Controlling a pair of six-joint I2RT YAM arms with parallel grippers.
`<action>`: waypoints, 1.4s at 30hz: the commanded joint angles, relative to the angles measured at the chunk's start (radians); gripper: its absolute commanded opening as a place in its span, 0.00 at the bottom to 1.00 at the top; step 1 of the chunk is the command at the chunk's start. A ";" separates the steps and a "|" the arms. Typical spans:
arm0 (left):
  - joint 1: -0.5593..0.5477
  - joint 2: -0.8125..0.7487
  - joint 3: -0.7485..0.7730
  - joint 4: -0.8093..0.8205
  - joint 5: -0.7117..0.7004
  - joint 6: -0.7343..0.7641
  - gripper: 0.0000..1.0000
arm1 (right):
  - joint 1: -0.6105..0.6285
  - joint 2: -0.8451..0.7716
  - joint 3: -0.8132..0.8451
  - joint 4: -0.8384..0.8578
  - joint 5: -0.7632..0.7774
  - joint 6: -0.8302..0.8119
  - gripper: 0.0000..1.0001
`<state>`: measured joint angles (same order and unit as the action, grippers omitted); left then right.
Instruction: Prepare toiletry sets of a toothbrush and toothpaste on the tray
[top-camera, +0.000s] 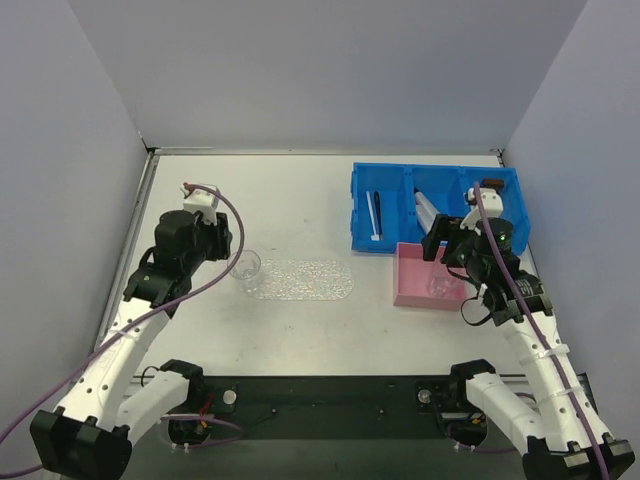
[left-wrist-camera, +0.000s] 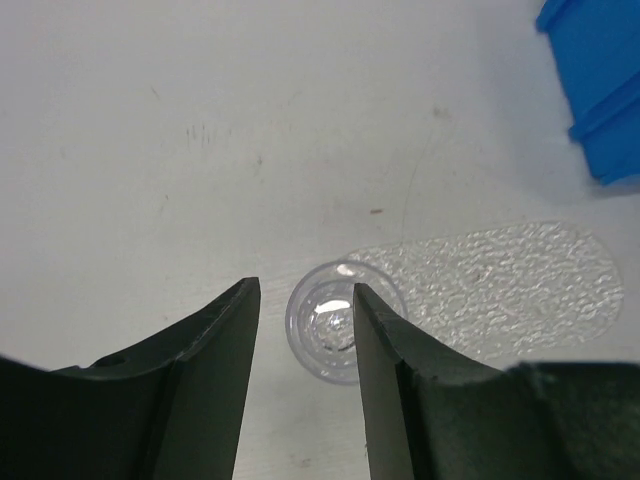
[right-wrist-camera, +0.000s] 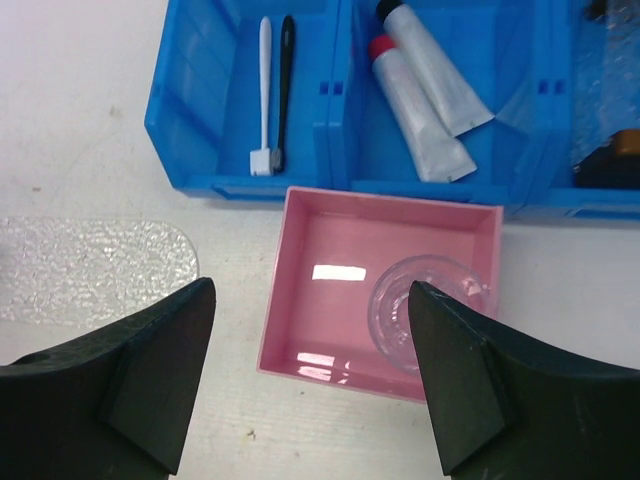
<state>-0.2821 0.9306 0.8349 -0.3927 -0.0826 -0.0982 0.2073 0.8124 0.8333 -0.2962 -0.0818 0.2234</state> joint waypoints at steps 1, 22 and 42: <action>-0.003 0.019 0.136 0.135 0.078 -0.038 0.52 | -0.014 0.016 0.137 -0.069 0.190 -0.041 0.73; 0.004 0.105 0.130 0.249 0.132 -0.012 0.54 | -0.450 0.775 0.616 -0.089 0.096 -0.056 0.60; -0.006 0.123 0.141 0.230 0.153 -0.025 0.54 | -0.465 1.079 0.694 -0.110 0.079 -0.137 0.52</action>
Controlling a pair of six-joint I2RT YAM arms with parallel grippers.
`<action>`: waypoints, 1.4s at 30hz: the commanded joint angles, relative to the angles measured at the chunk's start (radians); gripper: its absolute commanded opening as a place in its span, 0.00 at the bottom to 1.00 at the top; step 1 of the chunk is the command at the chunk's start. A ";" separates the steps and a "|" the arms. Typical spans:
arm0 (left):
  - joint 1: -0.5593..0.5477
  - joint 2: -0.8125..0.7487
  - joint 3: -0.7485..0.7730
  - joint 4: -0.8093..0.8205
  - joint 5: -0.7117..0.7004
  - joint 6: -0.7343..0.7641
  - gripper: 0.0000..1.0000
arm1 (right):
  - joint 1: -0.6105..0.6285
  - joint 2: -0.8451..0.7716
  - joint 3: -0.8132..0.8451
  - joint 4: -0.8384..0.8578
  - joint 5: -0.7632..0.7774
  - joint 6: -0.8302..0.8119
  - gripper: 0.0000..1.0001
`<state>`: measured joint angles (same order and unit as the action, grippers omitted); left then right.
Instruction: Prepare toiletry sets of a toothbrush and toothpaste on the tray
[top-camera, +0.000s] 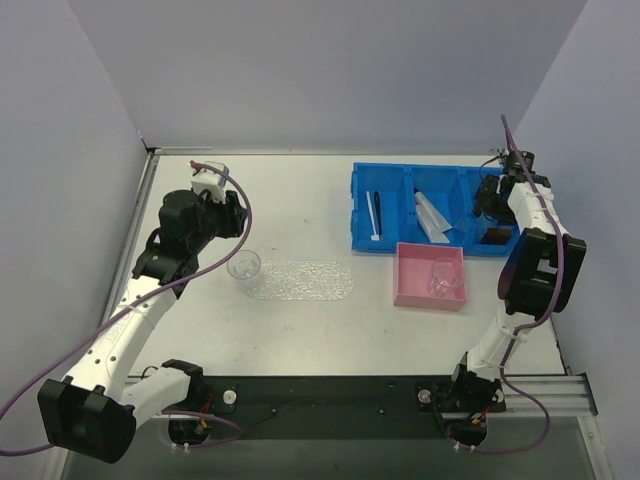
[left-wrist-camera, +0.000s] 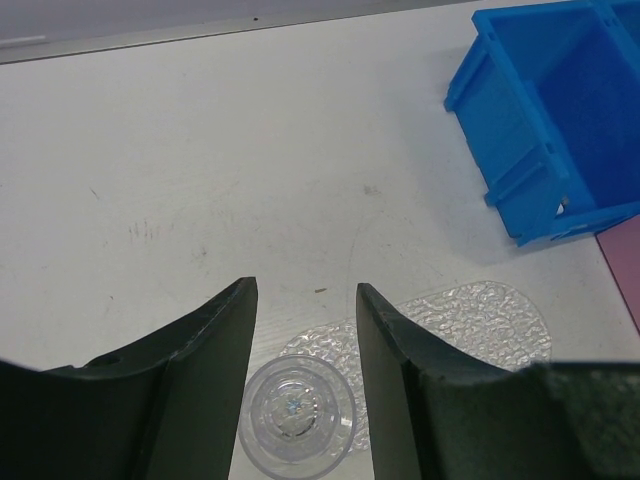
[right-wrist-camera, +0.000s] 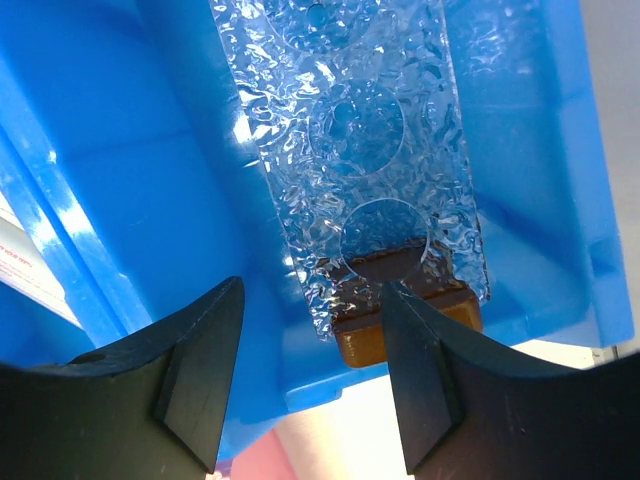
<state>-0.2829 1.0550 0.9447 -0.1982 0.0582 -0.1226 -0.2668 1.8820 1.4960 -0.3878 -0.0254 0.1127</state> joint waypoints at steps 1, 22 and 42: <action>-0.007 0.000 0.031 0.034 0.014 -0.002 0.54 | 0.011 0.015 0.030 -0.013 0.022 -0.028 0.51; -0.006 0.023 0.042 0.020 0.014 0.003 0.54 | 0.029 0.100 0.035 0.046 -0.004 -0.090 0.42; -0.006 0.037 0.048 0.013 0.012 0.006 0.55 | 0.031 0.146 0.059 0.033 -0.010 -0.107 0.08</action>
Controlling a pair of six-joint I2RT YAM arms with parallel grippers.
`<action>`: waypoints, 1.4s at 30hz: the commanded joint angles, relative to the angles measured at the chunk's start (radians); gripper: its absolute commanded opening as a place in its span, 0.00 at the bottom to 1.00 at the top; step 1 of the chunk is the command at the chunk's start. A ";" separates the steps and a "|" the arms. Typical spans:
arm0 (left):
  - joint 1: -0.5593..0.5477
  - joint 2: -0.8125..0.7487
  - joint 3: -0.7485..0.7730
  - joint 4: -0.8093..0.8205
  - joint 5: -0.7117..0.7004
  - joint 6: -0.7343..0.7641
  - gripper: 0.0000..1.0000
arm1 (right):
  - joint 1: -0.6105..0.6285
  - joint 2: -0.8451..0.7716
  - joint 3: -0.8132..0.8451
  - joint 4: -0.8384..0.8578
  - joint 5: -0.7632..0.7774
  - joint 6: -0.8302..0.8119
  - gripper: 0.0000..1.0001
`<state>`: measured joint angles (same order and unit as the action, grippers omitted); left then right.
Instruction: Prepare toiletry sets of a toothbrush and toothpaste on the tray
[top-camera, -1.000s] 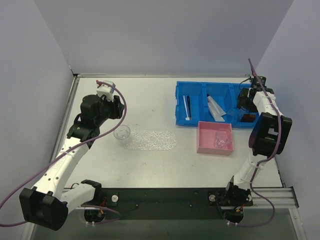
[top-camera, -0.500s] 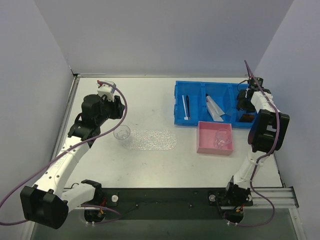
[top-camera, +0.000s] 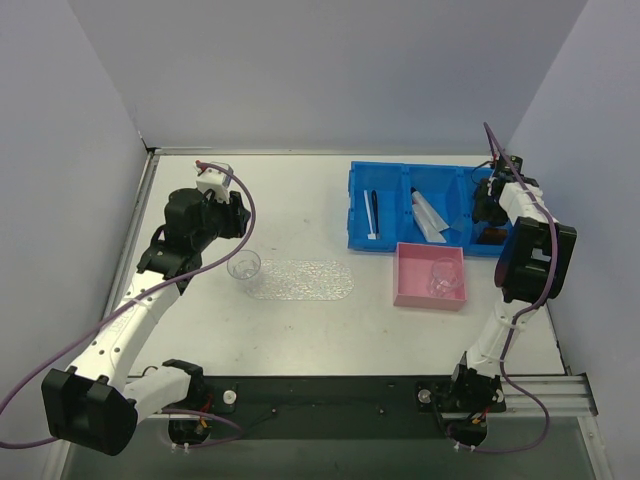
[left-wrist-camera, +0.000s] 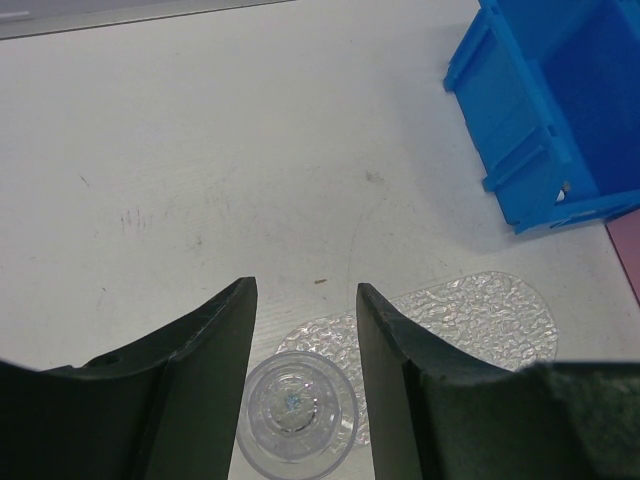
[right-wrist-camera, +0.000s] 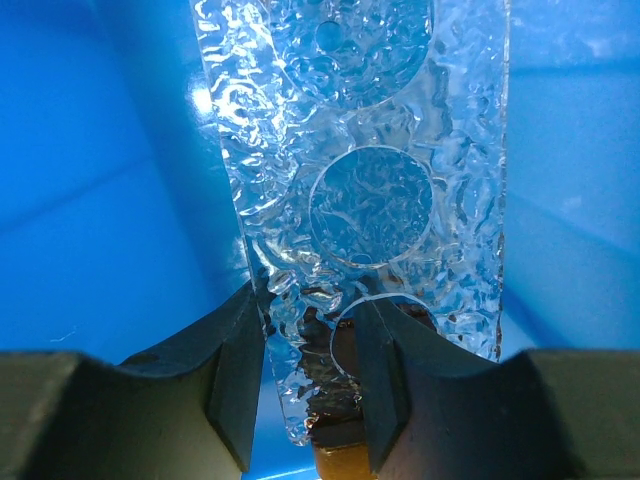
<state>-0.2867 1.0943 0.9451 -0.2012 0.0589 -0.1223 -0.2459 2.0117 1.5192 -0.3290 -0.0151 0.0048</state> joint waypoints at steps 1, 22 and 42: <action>-0.002 -0.002 0.047 0.016 0.012 0.006 0.55 | 0.010 0.010 0.036 -0.028 -0.023 0.001 0.04; -0.002 -0.001 0.046 0.016 0.016 0.007 0.55 | 0.008 -0.079 0.035 -0.019 -0.028 -0.008 0.00; -0.002 0.004 0.044 0.019 0.025 -0.004 0.54 | -0.009 -0.251 -0.083 0.103 -0.045 0.061 0.00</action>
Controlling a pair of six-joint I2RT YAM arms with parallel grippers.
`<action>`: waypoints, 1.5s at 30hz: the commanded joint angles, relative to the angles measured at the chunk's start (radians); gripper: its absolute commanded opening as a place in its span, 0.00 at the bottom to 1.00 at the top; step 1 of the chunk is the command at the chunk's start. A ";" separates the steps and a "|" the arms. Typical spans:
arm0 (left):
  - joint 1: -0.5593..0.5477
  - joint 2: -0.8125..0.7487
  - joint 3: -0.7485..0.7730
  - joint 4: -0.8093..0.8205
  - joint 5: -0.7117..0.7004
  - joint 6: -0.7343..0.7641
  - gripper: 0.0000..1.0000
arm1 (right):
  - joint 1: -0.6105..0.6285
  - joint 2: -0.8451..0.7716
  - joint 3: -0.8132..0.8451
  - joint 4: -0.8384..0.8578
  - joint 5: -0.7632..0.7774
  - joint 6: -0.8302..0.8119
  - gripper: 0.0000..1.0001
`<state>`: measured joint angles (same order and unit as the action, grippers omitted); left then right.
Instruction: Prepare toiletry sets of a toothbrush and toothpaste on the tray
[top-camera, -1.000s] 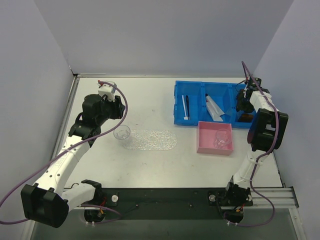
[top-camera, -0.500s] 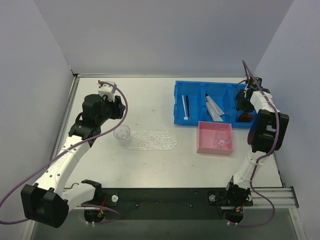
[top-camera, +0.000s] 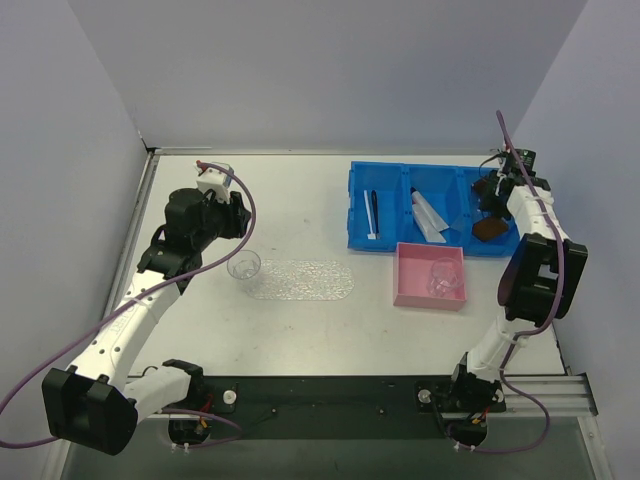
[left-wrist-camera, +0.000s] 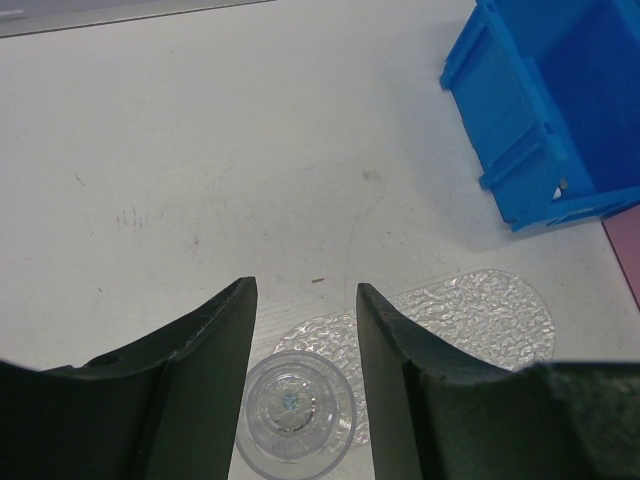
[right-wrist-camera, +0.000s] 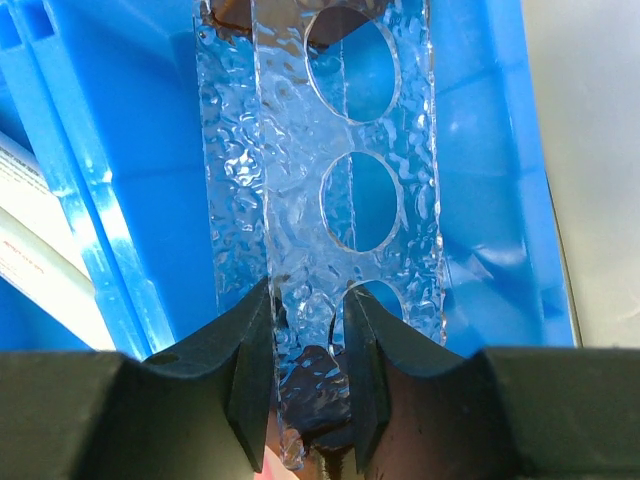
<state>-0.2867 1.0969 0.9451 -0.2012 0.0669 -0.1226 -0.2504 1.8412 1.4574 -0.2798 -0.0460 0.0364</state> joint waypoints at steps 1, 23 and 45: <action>-0.002 0.001 0.044 0.020 0.017 -0.003 0.54 | -0.004 -0.088 -0.028 0.059 -0.012 0.031 0.00; -0.019 0.018 0.040 0.037 0.054 -0.018 0.54 | 0.011 -0.393 -0.226 0.183 0.014 0.092 0.00; -0.523 0.359 0.365 0.222 -0.081 -0.304 0.63 | 0.267 -0.704 -0.463 0.235 0.018 0.177 0.00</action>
<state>-0.7376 1.3560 1.1984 -0.0967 0.0296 -0.3462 -0.0132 1.2293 1.0218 -0.1497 -0.0280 0.1692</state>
